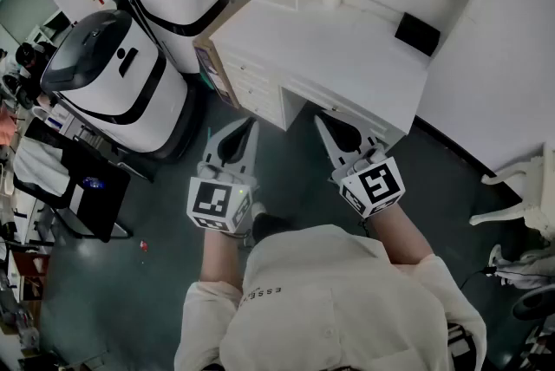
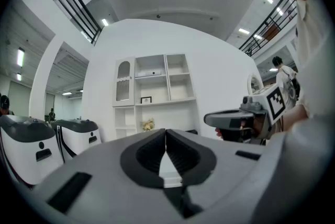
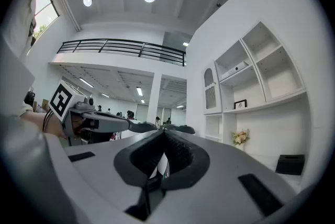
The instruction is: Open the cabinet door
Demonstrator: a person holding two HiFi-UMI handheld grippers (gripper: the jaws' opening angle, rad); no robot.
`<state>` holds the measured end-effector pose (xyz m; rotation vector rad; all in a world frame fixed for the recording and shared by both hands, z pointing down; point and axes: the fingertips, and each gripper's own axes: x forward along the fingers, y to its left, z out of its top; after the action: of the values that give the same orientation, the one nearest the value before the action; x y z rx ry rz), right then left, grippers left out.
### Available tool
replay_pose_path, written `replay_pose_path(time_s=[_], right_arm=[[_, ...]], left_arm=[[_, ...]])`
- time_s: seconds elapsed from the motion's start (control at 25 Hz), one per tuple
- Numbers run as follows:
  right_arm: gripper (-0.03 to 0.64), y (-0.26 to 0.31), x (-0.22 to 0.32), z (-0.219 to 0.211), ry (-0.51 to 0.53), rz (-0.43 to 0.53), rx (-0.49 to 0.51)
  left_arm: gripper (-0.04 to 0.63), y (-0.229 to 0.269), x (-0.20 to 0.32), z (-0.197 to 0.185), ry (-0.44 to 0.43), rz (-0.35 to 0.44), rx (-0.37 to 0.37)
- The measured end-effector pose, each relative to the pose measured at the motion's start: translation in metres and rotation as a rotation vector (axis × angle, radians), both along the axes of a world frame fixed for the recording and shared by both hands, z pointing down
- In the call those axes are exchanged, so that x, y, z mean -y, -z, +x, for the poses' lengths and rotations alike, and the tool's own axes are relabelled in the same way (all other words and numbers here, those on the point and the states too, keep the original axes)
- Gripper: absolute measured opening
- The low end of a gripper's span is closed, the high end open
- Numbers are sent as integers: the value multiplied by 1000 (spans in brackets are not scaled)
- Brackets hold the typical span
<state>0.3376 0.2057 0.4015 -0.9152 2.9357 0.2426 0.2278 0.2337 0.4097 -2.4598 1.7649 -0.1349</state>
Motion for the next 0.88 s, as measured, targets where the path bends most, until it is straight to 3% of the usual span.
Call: replay_pose_path(time_s=[0.48, 0.68, 0.8, 0.88], right_arm=[[14, 1, 2, 3, -9, -12, 28], [14, -2, 3, 6, -18, -12, 27], [14, -4, 5, 6, -17, -19, 30], [14, -3, 8, 4, -14, -22, 32]], left_arm=[[2, -4, -1, 5, -8, -10, -3], [11, -1, -4, 13, -61, 21, -39], [206, -1, 2, 13, -61, 20, -2], [209, -1, 8, 12, -60, 10, 30]])
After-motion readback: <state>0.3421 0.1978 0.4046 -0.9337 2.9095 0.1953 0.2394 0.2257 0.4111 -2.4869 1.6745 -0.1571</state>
